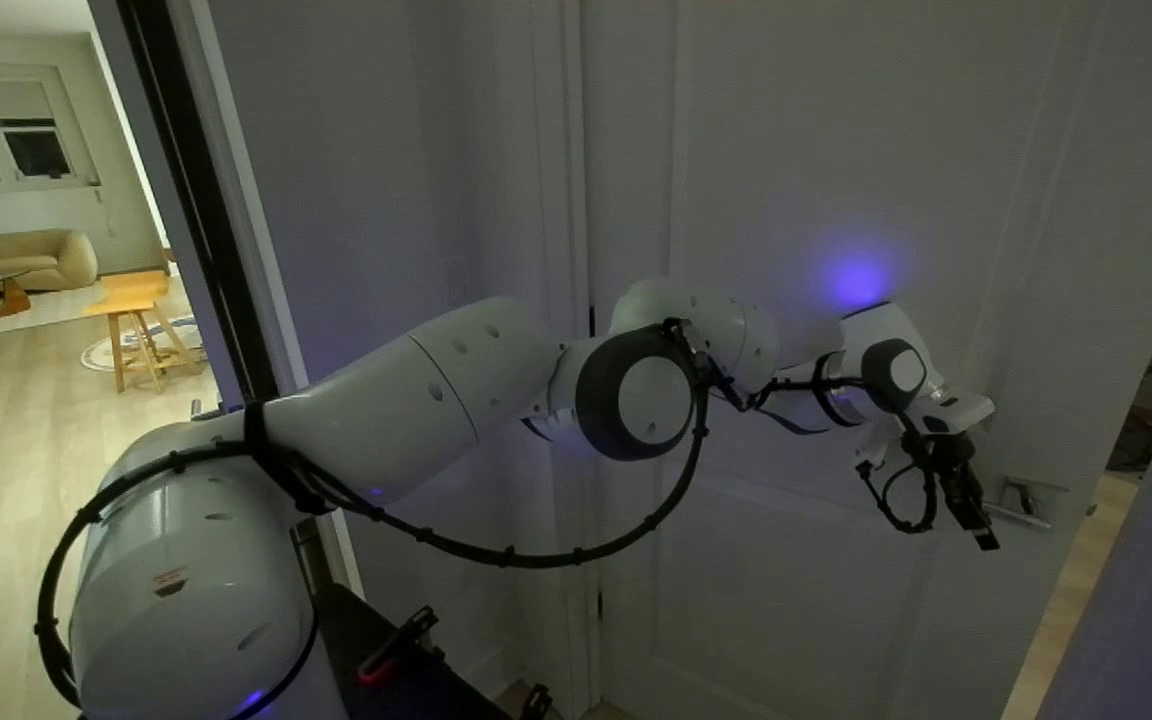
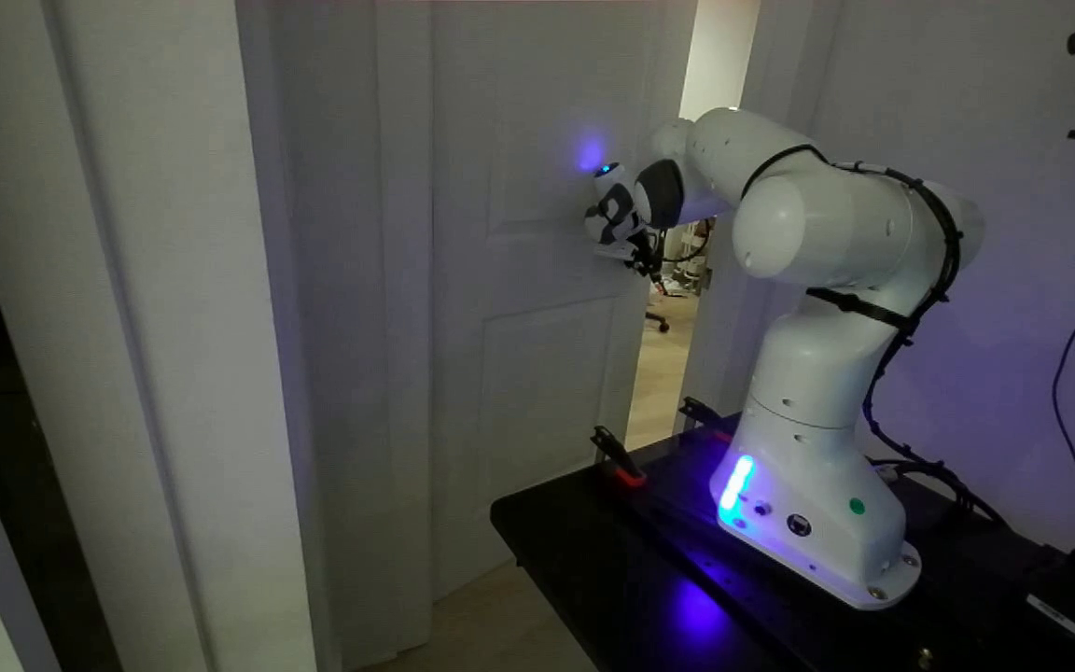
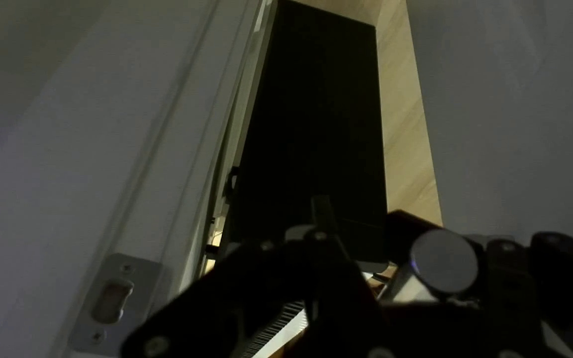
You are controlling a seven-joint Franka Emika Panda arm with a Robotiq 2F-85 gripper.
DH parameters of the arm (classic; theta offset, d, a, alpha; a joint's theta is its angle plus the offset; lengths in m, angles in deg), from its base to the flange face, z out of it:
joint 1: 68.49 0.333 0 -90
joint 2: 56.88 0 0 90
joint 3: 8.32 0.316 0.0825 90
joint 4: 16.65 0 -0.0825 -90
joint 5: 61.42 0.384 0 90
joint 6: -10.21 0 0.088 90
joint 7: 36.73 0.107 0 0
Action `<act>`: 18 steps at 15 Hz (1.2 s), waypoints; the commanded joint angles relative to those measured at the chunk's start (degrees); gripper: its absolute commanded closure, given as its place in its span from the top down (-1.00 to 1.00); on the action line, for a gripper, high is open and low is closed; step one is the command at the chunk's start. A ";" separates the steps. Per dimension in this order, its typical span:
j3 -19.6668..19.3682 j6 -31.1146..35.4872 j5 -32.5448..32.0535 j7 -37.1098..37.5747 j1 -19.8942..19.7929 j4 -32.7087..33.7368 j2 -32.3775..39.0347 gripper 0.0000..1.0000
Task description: Close the door
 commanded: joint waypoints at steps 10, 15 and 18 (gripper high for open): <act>-4.45 -0.88 -0.95 2.91 3.41 -13.49 -8.56 -0.98; -6.59 4.06 -1.50 4.54 6.45 -26.54 -14.70 -0.99; -8.55 6.71 -2.05 6.06 9.13 -34.68 -18.23 -0.99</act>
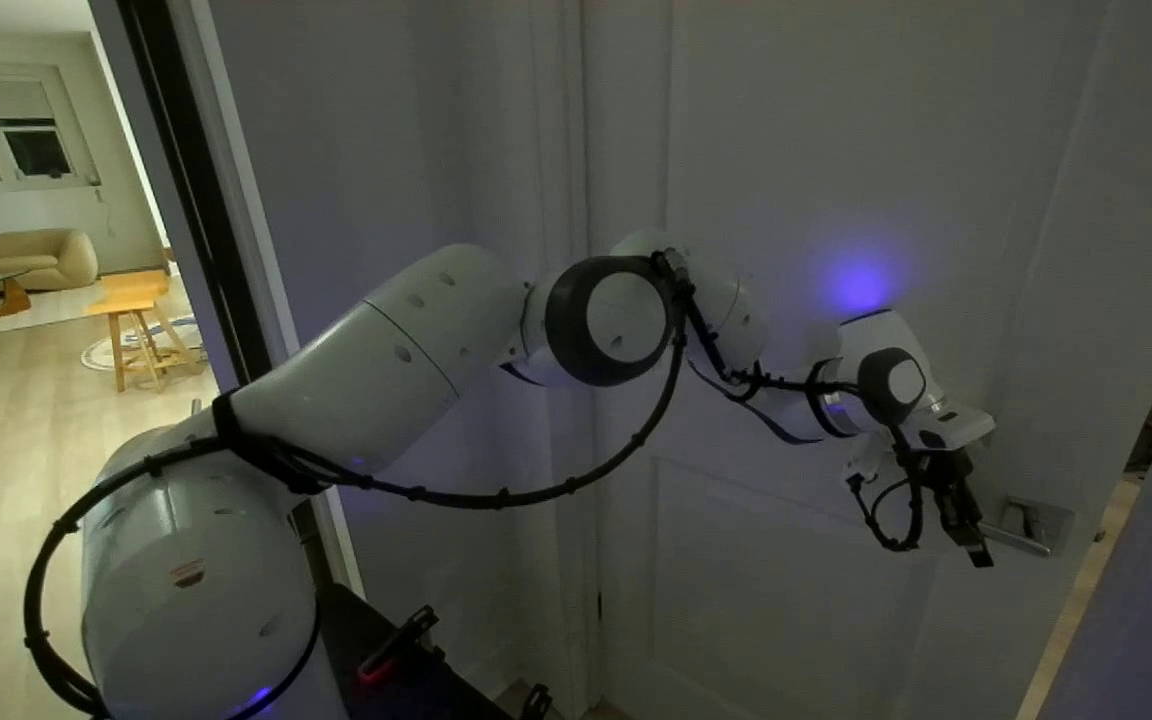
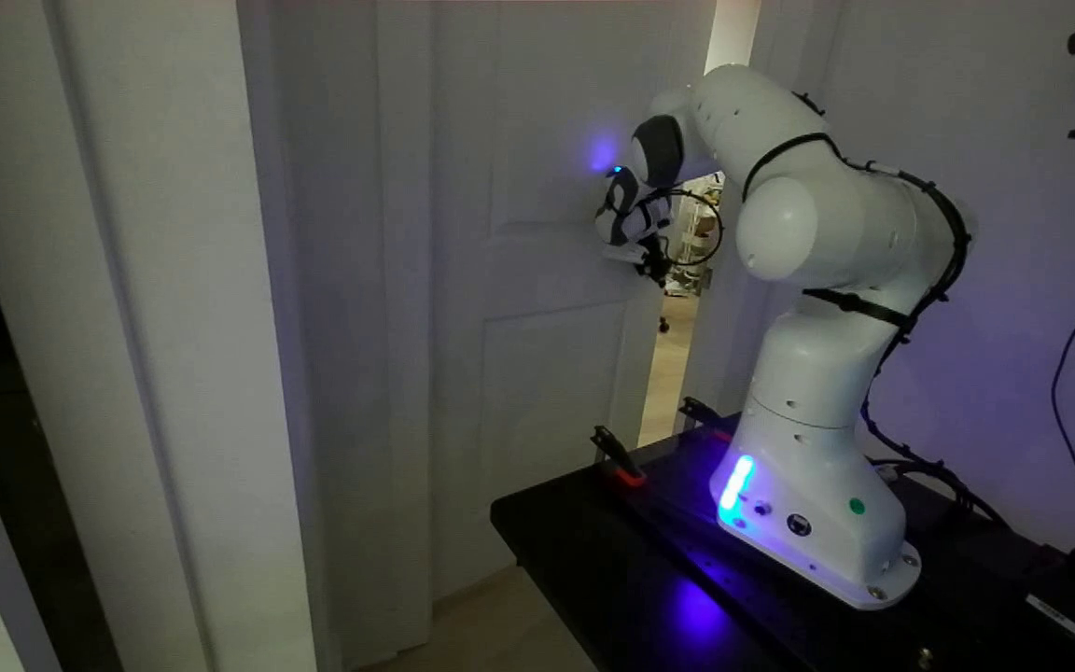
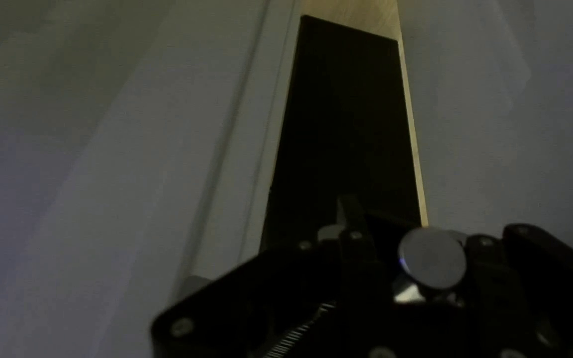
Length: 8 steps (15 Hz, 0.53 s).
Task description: Close the door
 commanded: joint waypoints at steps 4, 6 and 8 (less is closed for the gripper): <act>-8.61 0.52 -4.00 6.49 8.77 -23.06 -12.38 -0.99; -10.85 2.15 -4.31 7.11 11.48 -29.21 -15.06 -0.99; -12.99 2.86 -4.69 6.95 13.86 -34.20 -17.29 -0.99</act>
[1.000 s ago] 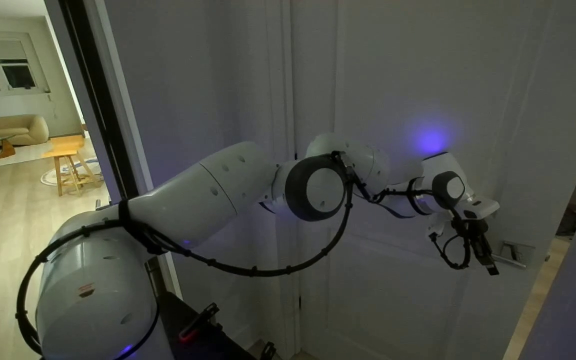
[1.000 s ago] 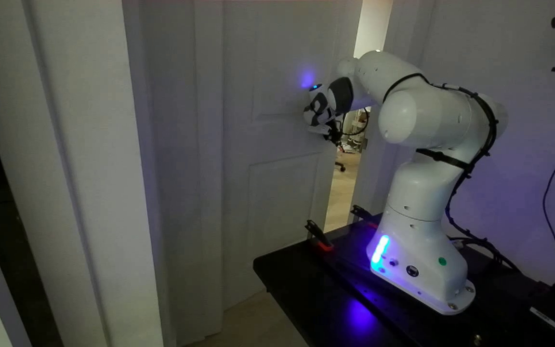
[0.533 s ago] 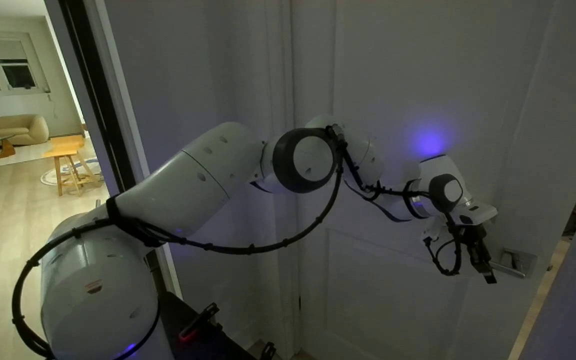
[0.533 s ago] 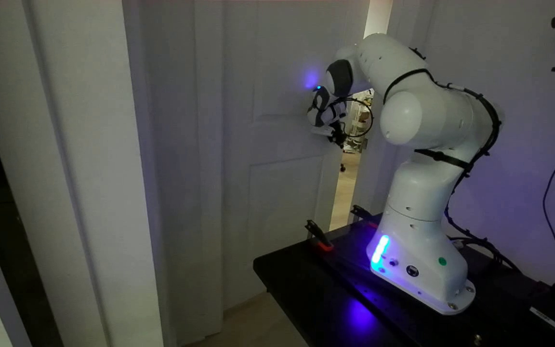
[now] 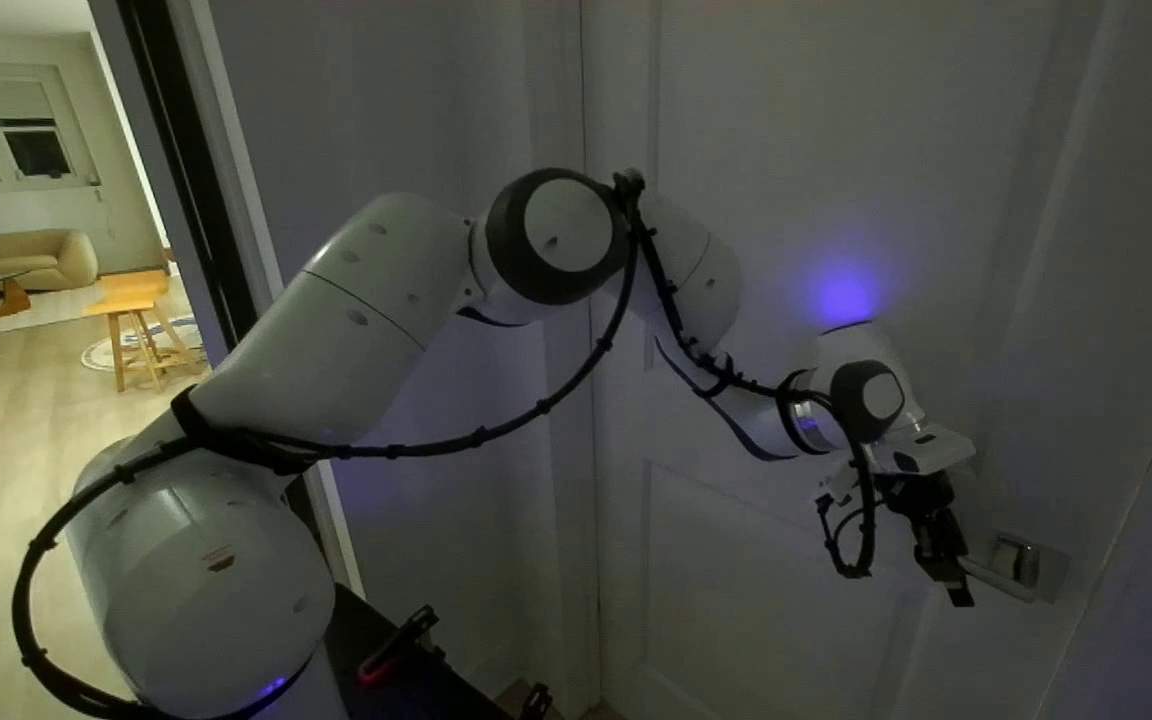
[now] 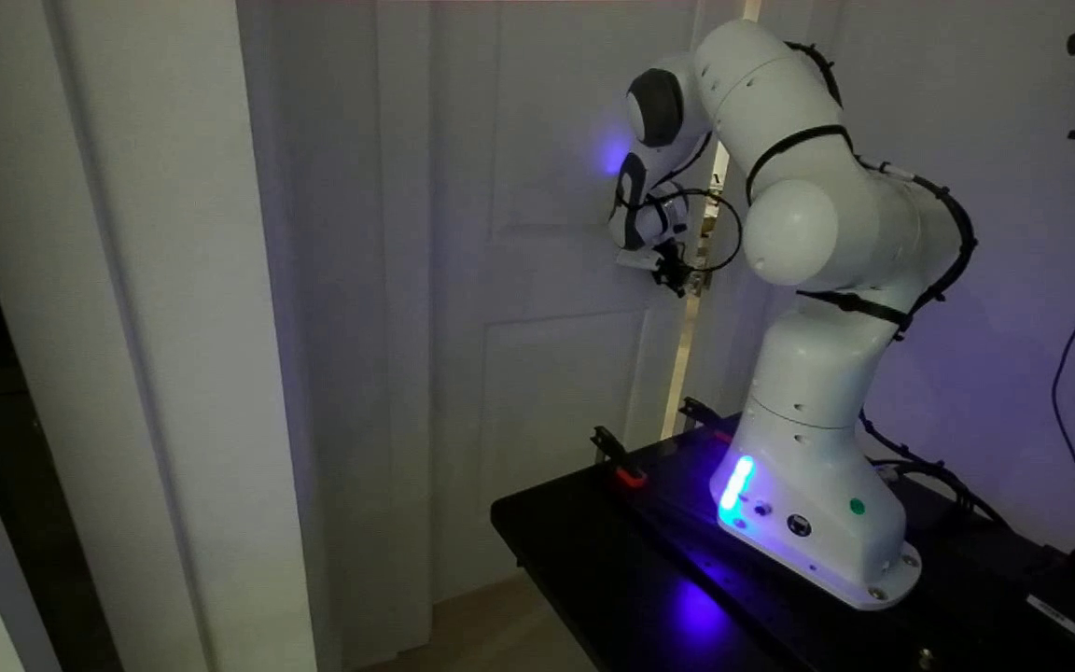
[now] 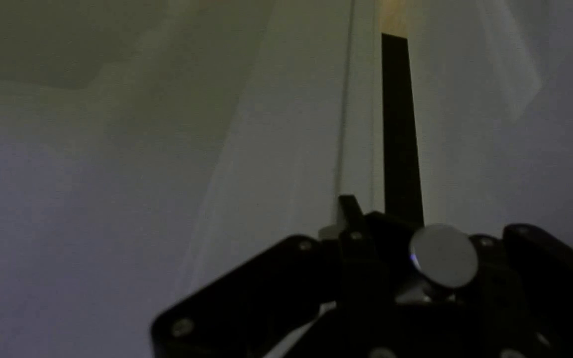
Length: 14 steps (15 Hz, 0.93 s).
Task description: Close the door
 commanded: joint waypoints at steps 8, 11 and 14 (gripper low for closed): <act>-12.23 -3.74 -5.81 4.69 12.85 -19.52 -10.33 -0.99; -12.51 -3.37 -6.04 4.78 13.19 -19.69 -10.08 -0.99; -12.55 -2.68 -5.67 4.35 13.33 -19.71 -9.90 -0.40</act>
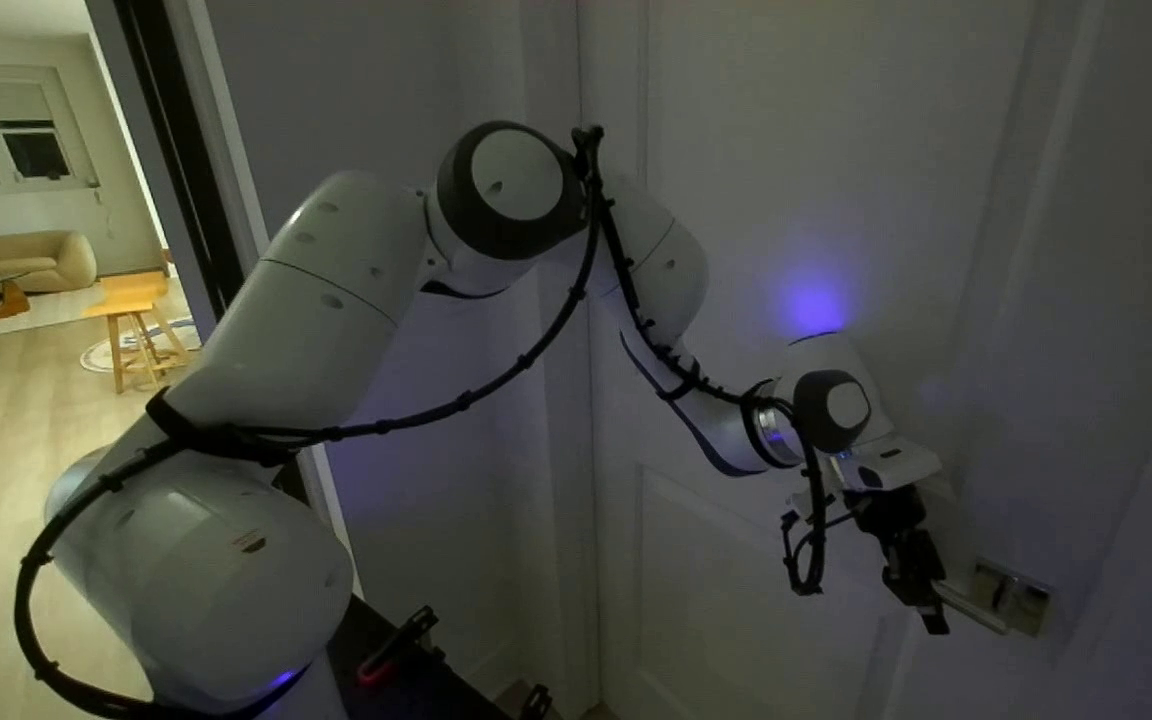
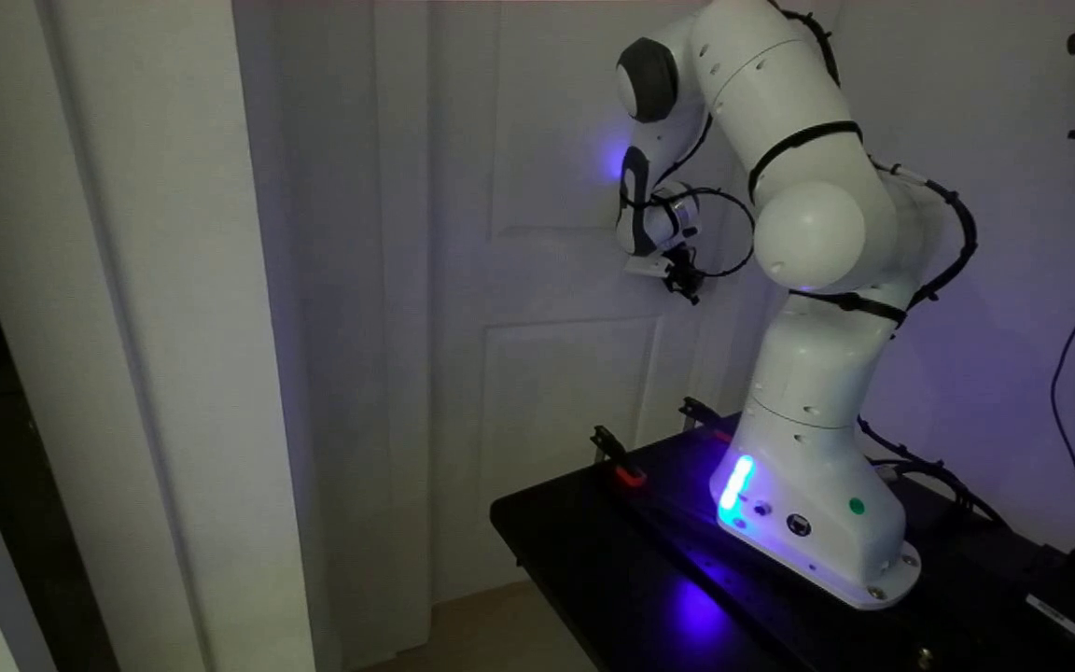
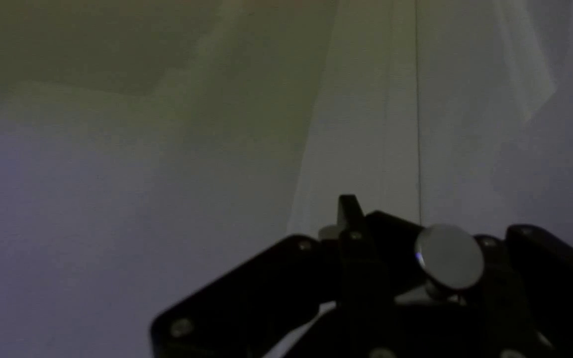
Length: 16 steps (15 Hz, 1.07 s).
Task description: Close the door
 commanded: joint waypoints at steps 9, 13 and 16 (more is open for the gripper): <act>-2.54 -7.72 -3.36 0.99 2.80 -5.25 -8.13 0.89; -2.07 -6.12 -3.39 2.10 2.07 -6.78 -11.08 1.00; -1.70 -6.02 -3.39 2.26 1.58 -7.48 -12.57 1.00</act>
